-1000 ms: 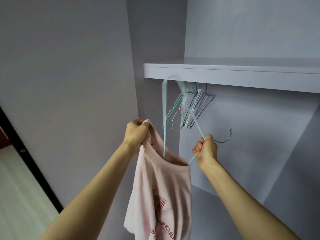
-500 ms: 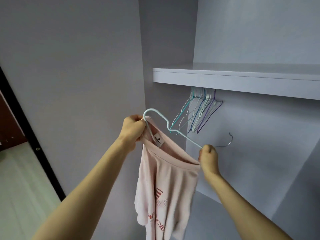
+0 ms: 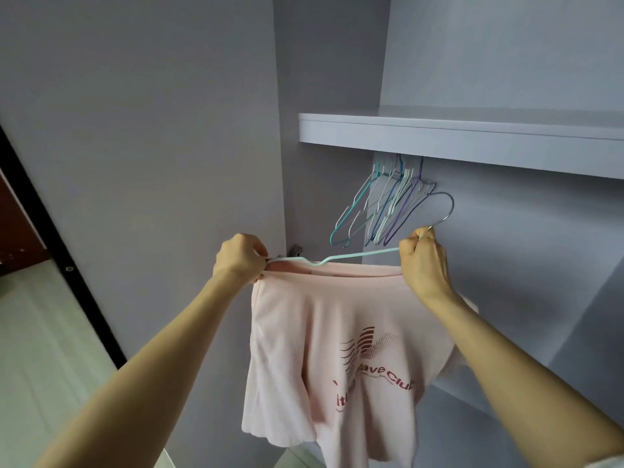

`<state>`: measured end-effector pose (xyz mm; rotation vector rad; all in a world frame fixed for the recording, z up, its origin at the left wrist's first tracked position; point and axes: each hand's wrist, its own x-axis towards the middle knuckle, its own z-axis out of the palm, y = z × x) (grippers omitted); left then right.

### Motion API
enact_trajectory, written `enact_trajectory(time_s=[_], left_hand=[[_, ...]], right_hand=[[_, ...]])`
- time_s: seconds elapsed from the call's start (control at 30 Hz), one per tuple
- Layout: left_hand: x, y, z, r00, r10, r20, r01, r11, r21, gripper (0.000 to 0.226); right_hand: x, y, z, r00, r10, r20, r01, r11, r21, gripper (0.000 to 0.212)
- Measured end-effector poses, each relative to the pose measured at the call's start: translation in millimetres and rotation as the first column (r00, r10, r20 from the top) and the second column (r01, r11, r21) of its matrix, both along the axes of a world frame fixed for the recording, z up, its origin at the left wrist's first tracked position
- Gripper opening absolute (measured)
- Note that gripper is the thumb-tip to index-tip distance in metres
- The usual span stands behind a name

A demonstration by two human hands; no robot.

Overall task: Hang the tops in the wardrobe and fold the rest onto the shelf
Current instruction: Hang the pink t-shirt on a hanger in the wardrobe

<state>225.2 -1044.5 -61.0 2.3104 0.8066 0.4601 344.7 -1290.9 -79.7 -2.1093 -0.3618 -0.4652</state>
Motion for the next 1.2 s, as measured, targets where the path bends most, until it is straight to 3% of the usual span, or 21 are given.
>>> enact_trajectory(time_s=[0.13,0.53,0.7,0.8,0.9,1.0,1.07,1.2], left_hand=[[7,-9,4,0.998,-0.04,-0.05,0.047,0.989,0.141,0.025],[17,-18,15,0.994,-0.089,-0.057,0.097,0.981,0.167,0.021],[14,-28,18,0.995,-0.043,-0.088,0.066,0.957,0.282,0.027],[13,-24,19,0.993,-0.078,-0.084,0.091,0.982,0.167,0.027],[13,-22,19,0.995,-0.102,-0.002,0.102,0.994,-0.037,0.027],[17,-31,24,0.994,-0.085,0.071,0.081,0.995,0.057,0.031],[18,-38,26,0.993,-0.086,0.075,0.076,0.989,0.131,0.032],[20,-49,19,0.983,-0.173,-0.066,0.181,0.97,0.159,0.029]], right_hand=[[5,-7,8,0.999,-0.032,-0.025,0.033,0.999,0.016,0.007],[4,-22,10,0.994,-0.096,-0.059,0.098,0.995,0.034,0.008],[3,-16,11,0.991,-0.121,-0.056,0.124,0.991,0.053,0.008],[3,-16,12,0.988,-0.139,-0.063,0.143,0.988,0.051,0.007],[-3,-11,7,0.986,-0.156,-0.061,0.153,0.987,-0.041,0.008],[-14,0,-4,0.988,-0.13,0.085,0.148,0.954,-0.26,0.016],[-21,6,-3,0.985,-0.043,0.165,0.091,0.95,-0.298,0.012],[-26,16,3,0.99,0.136,0.031,-0.115,0.921,-0.373,0.009]])
